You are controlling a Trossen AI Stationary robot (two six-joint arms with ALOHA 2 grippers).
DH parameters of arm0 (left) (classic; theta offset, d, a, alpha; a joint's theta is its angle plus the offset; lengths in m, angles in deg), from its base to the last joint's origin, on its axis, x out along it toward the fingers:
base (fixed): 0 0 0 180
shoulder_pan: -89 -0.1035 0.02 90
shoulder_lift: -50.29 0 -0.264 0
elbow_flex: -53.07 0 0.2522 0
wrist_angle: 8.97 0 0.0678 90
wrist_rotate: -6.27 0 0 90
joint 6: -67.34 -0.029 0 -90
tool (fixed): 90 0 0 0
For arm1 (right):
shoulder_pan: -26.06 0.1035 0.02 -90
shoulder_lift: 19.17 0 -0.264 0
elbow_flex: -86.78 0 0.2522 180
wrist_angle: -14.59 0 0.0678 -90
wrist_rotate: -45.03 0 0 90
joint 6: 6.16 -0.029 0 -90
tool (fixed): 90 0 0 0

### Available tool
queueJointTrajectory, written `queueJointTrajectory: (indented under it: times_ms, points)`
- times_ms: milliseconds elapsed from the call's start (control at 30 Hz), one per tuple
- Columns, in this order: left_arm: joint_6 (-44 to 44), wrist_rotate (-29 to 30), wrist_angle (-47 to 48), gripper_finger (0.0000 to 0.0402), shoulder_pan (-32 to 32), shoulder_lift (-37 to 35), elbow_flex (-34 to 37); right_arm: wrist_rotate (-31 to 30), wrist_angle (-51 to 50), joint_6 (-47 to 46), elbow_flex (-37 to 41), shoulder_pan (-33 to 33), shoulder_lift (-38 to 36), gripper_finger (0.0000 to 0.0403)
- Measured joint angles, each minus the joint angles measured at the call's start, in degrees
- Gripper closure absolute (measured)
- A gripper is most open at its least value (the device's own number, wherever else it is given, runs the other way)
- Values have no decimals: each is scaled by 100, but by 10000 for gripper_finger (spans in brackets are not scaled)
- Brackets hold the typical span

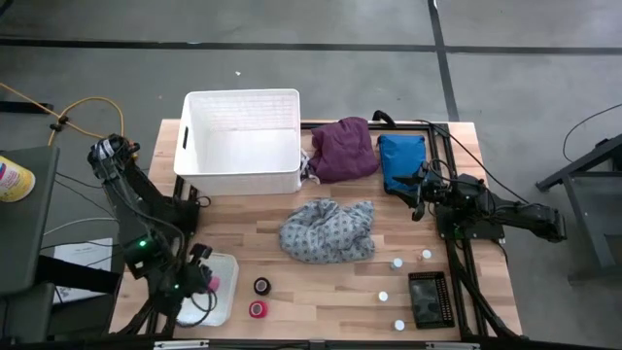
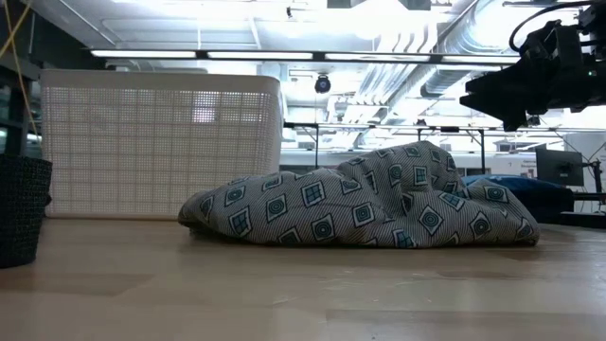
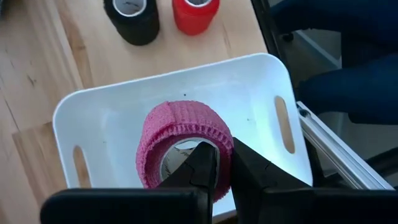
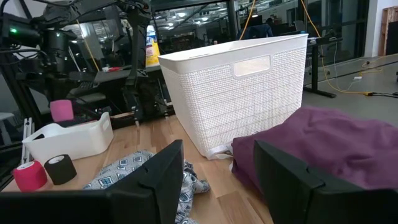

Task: Pick & place medical supplies in basket/bin
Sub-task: Put the pink bandage into the bottom white bin

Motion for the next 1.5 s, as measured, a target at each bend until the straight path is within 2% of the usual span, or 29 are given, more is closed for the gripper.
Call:
queueJointTrajectory:
  times_ms: [667,1067,1500]
  points:
    - [1653,490,238,376,1173,2,0,0,0,-2,0,0,0,221]
    - [1675,559,263,376,1207,31,0,-1,-2,0,0,0,2,221]
    - [1813,552,230,376,1205,774,2,-2,0,-2,0,0,2,221]
